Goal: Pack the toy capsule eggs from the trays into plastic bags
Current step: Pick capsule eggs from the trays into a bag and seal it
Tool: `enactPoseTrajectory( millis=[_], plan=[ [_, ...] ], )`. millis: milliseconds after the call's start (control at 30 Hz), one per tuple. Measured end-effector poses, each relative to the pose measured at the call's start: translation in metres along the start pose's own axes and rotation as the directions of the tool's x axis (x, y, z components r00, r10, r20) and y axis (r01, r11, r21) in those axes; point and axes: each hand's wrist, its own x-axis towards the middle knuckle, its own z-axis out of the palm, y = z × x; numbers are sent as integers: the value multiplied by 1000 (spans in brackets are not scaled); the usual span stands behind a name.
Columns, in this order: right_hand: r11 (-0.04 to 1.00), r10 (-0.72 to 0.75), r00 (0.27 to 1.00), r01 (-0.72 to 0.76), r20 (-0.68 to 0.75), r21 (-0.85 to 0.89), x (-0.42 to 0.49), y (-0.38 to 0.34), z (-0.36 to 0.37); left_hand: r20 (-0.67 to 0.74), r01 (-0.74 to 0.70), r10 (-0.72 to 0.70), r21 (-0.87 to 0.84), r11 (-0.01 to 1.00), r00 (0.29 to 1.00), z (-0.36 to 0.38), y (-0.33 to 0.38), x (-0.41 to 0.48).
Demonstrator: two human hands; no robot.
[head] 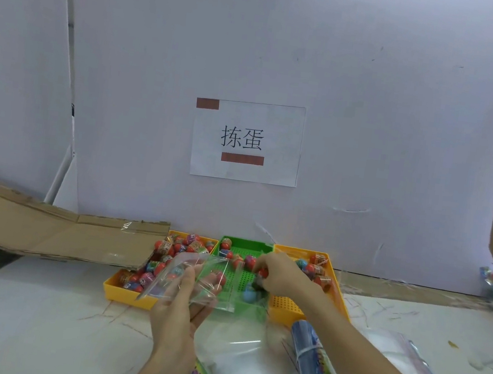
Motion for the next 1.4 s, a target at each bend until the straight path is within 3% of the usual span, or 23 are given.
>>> enactPoseTrajectory(
  millis=[100, 200, 300, 400, 533, 733, 933, 1233, 1400],
  plan=[
    [965, 67, 983, -20, -172, 260, -13, -4, -8, -6, 17, -17, -18, 1000, 1000, -1, 1, 1],
    [769, 149, 936, 92, -318, 633, -44, -18, -20, -7, 14, -14, -28, 1000, 1000, -2, 0, 2],
    [574, 93, 908, 287, -408, 767, -82, -34, -19, 5, 8, -8, -43, 999, 1000, 1, 3, -2],
    [558, 7, 906, 348, -424, 753, -104, -48, -13, 3, 4, -4, -49, 999, 1000, 1, 3, -4],
    [655, -17, 895, 347, -446, 671, -107, -61, -4, 39, -8, 10, -26, 1000, 999, 2, 4, -5],
    [664, 108, 844, 332, -525, 670, -106, -70, 2, 123, -10, 7, 23, 1000, 992, 5, 2, -8],
    [574, 159, 872, 300, -463, 762, -105, -66, 2, 211, 52, -56, 25, 998, 976, 7, -1, -10],
    [661, 100, 891, 272, -442, 699, -105, -67, 4, 242, 113, -111, 3, 994, 964, 5, -4, -8],
    [648, 245, 826, 250, -508, 720, -105, -66, 2, 306, 131, -124, -5, 991, 944, 7, -1, -10]
  ],
)
